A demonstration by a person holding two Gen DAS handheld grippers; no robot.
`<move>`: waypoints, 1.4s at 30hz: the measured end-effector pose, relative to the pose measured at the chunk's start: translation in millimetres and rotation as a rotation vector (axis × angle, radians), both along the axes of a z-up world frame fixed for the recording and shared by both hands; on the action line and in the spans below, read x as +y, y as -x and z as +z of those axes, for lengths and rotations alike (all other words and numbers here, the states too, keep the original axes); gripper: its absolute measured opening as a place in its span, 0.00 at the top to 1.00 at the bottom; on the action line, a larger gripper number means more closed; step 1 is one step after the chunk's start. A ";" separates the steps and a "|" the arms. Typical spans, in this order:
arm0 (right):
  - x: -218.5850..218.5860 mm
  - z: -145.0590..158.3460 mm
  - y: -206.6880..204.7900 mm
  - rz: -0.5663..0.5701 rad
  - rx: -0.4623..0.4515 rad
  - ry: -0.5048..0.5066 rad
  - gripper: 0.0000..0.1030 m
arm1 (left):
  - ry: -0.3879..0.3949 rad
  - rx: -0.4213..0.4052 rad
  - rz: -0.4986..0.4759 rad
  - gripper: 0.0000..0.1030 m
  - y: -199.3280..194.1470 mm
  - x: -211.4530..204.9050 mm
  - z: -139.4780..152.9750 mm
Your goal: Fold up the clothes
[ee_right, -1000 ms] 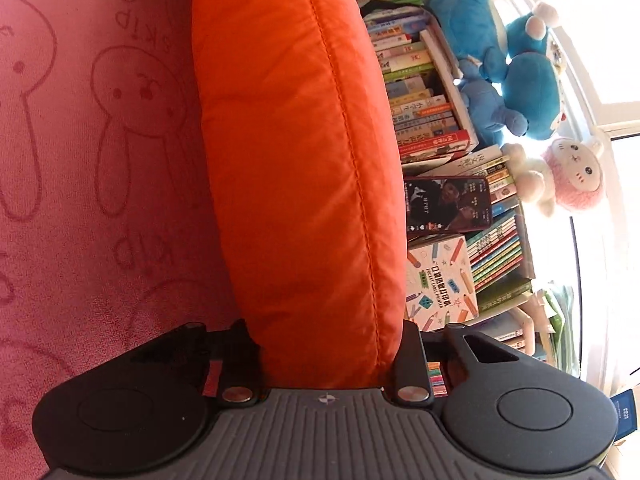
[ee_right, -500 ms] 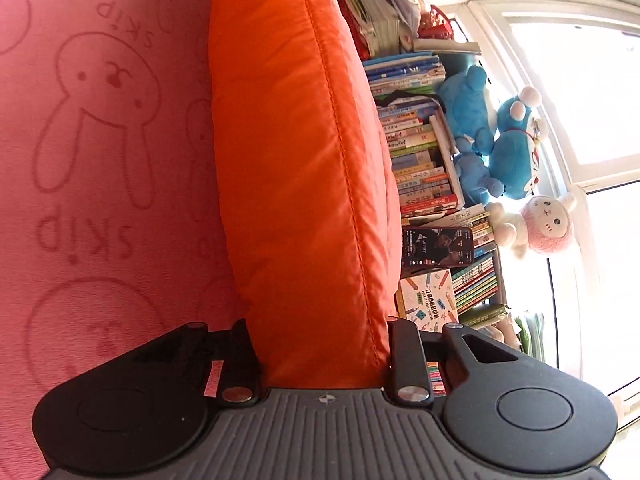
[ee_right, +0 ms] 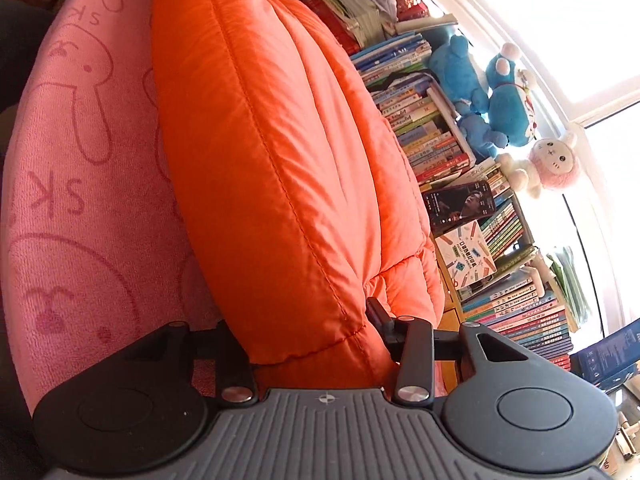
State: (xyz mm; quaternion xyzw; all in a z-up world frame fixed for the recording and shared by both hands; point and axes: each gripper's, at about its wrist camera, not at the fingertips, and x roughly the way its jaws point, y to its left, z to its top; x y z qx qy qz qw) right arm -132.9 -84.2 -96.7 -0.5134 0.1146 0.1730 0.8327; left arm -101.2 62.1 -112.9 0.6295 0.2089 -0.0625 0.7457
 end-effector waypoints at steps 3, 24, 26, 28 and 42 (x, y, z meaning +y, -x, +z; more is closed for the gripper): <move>-12.1 6.8 0.5 0.009 0.035 -0.089 0.48 | 0.013 0.007 0.015 0.56 -0.5 -0.7 0.5; -104.3 27.2 41.5 -0.501 0.058 -0.554 0.51 | 0.460 0.004 0.690 0.39 21.4 93.8 47.8; -101.9 38.9 47.4 -0.532 0.050 -0.682 0.52 | 0.621 -0.061 0.789 0.39 23.5 110.1 68.9; -99.5 50.5 53.3 -0.561 0.042 -0.809 0.52 | 0.760 -0.155 0.819 0.41 25.7 113.0 91.4; 41.6 92.9 -42.7 -0.330 0.097 -1.068 0.76 | 1.139 -0.095 0.233 0.34 -41.5 -26.3 132.1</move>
